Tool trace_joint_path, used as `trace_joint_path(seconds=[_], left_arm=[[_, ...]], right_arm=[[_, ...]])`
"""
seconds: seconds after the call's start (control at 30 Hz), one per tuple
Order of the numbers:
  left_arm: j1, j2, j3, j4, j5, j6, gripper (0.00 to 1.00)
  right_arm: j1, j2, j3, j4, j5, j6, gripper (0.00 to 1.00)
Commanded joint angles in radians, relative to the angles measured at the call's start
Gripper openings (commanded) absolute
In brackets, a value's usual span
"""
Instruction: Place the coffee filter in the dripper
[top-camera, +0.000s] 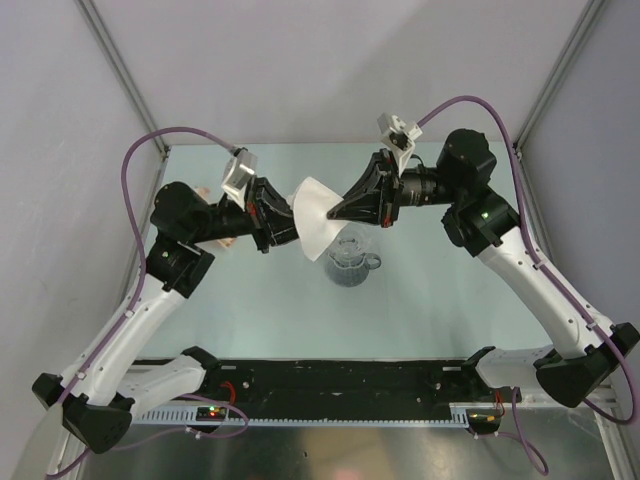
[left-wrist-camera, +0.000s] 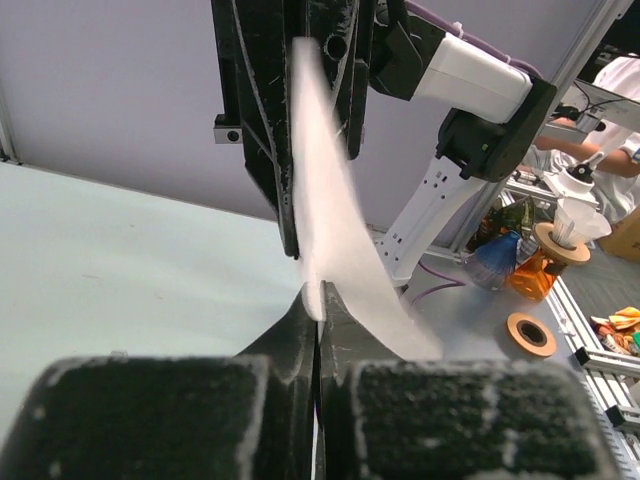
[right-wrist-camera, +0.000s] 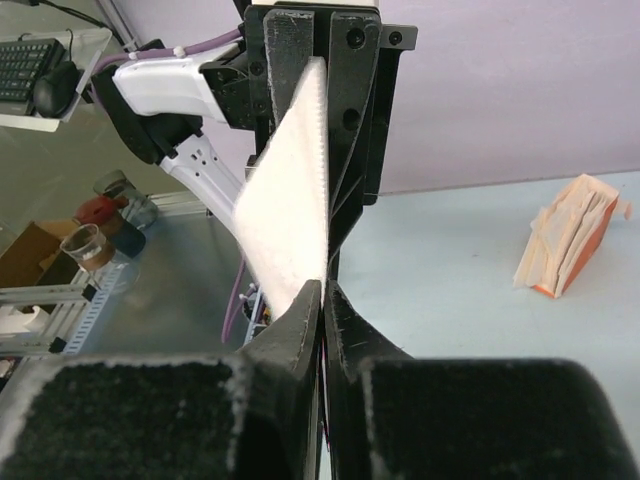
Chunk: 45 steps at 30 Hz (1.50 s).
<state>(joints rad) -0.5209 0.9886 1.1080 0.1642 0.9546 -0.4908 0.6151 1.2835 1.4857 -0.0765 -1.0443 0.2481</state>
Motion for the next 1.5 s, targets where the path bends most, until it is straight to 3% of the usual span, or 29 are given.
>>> trace_joint_path(seconds=[0.0, 0.1, 0.17, 0.33, 0.63, 0.97, 1.2, 1.4, 1.47], left_arm=[[0.006, -0.018, -0.009, 0.047, 0.026, -0.018, 0.01], [0.007, -0.018, -0.007, 0.015, 0.048, 0.012, 0.00], [0.007, -0.015, 0.004, -0.047, 0.071, 0.075, 0.00], [-0.006, -0.011, 0.049, -0.310, 0.083, 0.350, 0.00], [-0.043, 0.042, 0.094, -0.431, 0.066, 0.508, 0.00], [-0.115, 0.047, 0.098, -0.519, 0.008, 0.647, 0.00], [-0.117, 0.025, 0.079, -0.535, 0.005, 0.678, 0.00], [-0.117, 0.061, 0.103, -0.537, 0.022, 0.684, 0.00], [-0.122, 0.072, 0.113, -0.536, 0.026, 0.688, 0.00]], right_arm=[[-0.006, -0.031, 0.027, -0.034, -0.017, -0.045, 0.14], [-0.012, -0.034, 0.075, -0.222, -0.038, -0.164, 0.38], [-0.014, -0.020, 0.137, -0.368, -0.047, -0.269, 0.45], [-0.019, 0.059, 0.322, -0.690, -0.077, -0.441, 0.49], [0.034, 0.197, 0.550, -1.069, -0.006, -0.652, 0.57], [0.065, 0.275, 0.651, -1.156, 0.053, -0.680, 0.60], [-0.020, 0.268, 0.721, -1.281, 0.040, -0.722, 0.57], [0.065, 0.272, 0.708, -1.272, 0.098, -0.776, 0.80], [0.099, 0.286, 0.708, -1.263, 0.120, -0.779, 0.82]])
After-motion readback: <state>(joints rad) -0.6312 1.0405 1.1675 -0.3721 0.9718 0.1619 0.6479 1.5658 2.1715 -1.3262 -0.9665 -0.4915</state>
